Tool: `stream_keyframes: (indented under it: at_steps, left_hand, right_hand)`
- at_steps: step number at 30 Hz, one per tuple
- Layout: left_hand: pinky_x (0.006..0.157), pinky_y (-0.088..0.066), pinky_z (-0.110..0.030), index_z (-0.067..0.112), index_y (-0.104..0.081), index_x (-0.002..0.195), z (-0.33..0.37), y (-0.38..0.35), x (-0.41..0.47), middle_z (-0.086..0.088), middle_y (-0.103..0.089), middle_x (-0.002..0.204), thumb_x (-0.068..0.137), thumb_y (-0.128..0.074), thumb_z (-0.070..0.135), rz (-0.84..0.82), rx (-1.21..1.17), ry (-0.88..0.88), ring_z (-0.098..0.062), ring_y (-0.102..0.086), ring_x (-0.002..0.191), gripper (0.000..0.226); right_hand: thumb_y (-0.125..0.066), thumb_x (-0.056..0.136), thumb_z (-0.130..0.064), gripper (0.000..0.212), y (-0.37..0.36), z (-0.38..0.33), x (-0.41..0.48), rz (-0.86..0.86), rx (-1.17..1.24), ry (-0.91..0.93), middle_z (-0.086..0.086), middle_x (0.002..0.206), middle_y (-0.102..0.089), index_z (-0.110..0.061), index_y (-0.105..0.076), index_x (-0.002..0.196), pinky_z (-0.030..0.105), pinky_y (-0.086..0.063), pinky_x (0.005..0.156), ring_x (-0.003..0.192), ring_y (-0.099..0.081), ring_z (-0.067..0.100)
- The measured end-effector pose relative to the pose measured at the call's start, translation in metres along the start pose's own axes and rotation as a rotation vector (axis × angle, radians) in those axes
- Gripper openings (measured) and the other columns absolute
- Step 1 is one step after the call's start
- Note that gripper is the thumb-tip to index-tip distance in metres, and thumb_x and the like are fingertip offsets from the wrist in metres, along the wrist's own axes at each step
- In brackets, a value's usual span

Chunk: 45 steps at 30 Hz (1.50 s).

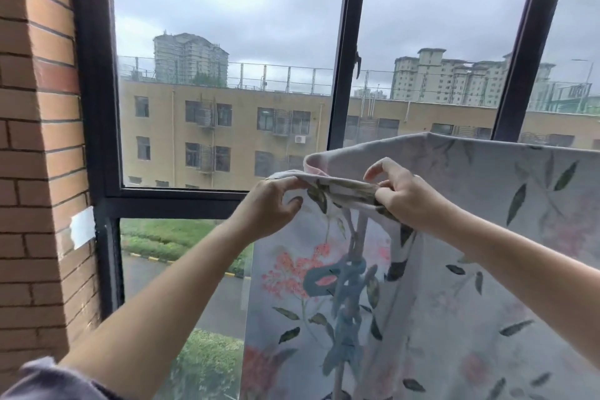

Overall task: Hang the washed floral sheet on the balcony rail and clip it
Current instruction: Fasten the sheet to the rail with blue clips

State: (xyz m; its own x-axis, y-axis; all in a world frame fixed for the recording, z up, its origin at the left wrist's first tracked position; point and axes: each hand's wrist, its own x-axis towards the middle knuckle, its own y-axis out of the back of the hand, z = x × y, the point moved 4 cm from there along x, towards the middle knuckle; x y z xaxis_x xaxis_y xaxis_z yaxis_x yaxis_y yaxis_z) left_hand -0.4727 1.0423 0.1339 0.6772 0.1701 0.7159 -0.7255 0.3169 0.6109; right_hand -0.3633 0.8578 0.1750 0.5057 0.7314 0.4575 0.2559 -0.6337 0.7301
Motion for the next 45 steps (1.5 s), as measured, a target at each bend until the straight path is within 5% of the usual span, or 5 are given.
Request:
stream_keyframes:
  at_steps: [11, 20, 32, 40, 45]
  left_hand:
    - [0.085, -0.046, -0.030, 0.018, -0.021, 0.142, -0.007, -0.120, -0.059, -0.005, -0.044, 0.136, 0.067, -0.057, 0.075, -0.545, 0.207, 0.520, -0.022, -0.052, 0.116, 0.101]
    - [0.053, -0.037, -0.029, 0.013, -0.046, 0.088, -0.003, -0.125, -0.069, 0.000, -0.053, 0.078, 0.075, -0.062, 0.053, -0.343, 0.210, 0.518, -0.022, -0.051, 0.068, 0.045]
    - [0.063, -0.044, -0.031, 0.010, -0.059, 0.096, -0.019, -0.059, -0.068, -0.004, -0.063, 0.085, 0.085, -0.063, 0.035, -0.148, 0.245, 0.400, -0.021, -0.058, 0.074, 0.028]
    - [0.062, -0.052, -0.024, 0.007, -0.062, 0.106, -0.049, -0.023, -0.104, -0.015, -0.070, 0.094, 0.061, -0.075, 0.060, -0.250, -0.584, 0.380, -0.015, -0.065, 0.077, 0.070]
    - [0.066, -0.054, -0.025, 0.006, -0.061, 0.108, -0.021, -0.022, -0.084, -0.008, -0.072, 0.095, 0.046, -0.074, 0.073, -0.123, -0.726, 0.373, -0.013, -0.067, 0.081, 0.093]
  right_hand:
    - [-0.050, 0.089, -0.040, 0.015, -0.023, 0.037, -0.016, 0.010, -0.538, 0.050, 0.000, 0.077, -0.056, -0.028, -0.044, 0.083, 0.032, -0.035, 0.063, 0.076, -0.052, 0.027]
    - [-0.049, 0.090, -0.035, 0.012, -0.051, 0.050, -0.006, 0.021, -0.443, 0.033, 0.003, 0.086, -0.067, -0.028, -0.051, 0.081, 0.032, -0.038, 0.062, 0.083, -0.059, 0.029]
    - [-0.054, 0.090, -0.016, 0.010, -0.066, 0.061, 0.015, 0.144, -0.039, -0.001, -0.008, 0.065, -0.059, -0.016, -0.063, 0.087, 0.015, -0.036, 0.052, 0.059, -0.053, 0.008]
    - [-0.051, 0.090, -0.002, 0.030, -0.092, 0.070, 0.012, -0.004, 0.314, -0.032, -0.004, 0.104, -0.065, -0.023, -0.055, 0.110, 0.028, -0.050, 0.093, 0.099, -0.061, 0.013]
    - [-0.042, 0.093, 0.007, 0.031, -0.106, 0.062, -0.003, -0.194, 0.494, -0.090, 0.007, 0.091, -0.060, -0.011, -0.059, 0.111, 0.013, -0.045, 0.067, 0.076, -0.053, 0.010]
